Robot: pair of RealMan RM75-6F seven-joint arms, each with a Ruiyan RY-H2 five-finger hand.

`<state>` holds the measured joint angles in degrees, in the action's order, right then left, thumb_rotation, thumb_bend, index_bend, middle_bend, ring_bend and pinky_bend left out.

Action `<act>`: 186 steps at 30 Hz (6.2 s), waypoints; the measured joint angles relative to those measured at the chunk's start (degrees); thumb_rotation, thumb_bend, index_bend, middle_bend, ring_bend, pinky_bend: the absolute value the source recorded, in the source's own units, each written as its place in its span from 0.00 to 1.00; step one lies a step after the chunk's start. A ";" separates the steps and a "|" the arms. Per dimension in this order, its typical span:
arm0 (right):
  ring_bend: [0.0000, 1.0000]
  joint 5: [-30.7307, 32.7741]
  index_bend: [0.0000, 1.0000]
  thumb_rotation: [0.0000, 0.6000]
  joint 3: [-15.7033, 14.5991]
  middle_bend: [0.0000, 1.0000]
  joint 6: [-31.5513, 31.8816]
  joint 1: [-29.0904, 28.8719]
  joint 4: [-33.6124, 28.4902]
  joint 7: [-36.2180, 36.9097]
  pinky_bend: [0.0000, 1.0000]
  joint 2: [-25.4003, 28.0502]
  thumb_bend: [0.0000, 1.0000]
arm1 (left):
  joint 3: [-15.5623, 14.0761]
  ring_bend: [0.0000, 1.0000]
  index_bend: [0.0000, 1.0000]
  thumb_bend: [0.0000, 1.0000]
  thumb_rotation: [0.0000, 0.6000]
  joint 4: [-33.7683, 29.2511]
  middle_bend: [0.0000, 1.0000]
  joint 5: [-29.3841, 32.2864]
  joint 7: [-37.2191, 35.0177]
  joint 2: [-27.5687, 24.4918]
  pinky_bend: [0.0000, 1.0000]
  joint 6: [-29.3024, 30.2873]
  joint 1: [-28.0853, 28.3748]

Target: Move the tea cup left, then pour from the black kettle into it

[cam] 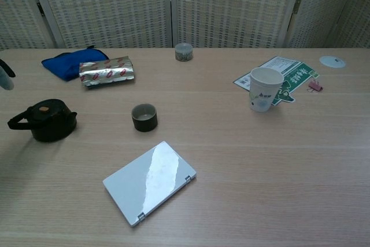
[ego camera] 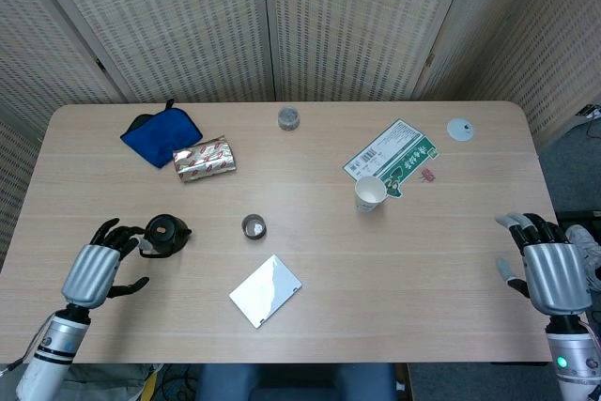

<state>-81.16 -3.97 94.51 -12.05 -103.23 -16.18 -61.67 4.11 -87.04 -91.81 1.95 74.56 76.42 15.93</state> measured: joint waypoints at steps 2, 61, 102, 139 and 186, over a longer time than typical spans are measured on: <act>0.19 0.02 0.26 1.00 0.60 0.26 0.10 0.61 -0.06 0.31 0.30 0.40 0.26 | 0.10 0.31 0.45 0.17 1.00 0.85 0.33 0.11 0.45 0.75 0.09 -1.71 1.22; 0.19 -0.70 0.26 1.00 8.03 0.25 -2.96 8.75 1.09 4.69 0.30 2.79 0.26 | 3.32 0.42 0.53 0.17 0.99 17.13 0.45 16.32 15.31 12.90 0.13 -11.49 11.45; 0.17 -1.02 0.26 1.00 10.43 0.24 -2.32 10.59 -0.62 4.89 0.22 5.44 0.26 | 0.55 0.40 0.43 0.14 0.40 7.91 0.41 17.04 12.95 5.90 0.00 -12.06 9.31; 0.17 -0.60 0.26 1.00 10.84 0.24 -2.90 11.14 -1.16 4.06 0.22 4.88 0.26 | -1.37 0.38 0.46 0.14 0.39 14.05 0.44 13.61 4.78 6.37 0.00 -14.12 9.58; 0.17 0.18 0.26 1.00 11.46 0.24 -2.85 11.54 -0.64 4.13 0.21 4.39 0.26 | -3.48 0.55 0.64 0.14 0.40 14.47 0.66 13.65 5.36 7.28 0.00 -17.57 9.45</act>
<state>-80.98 7.49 91.66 -0.52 -103.87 -12.05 -57.28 0.63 -72.57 -78.16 7.31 81.85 58.85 25.37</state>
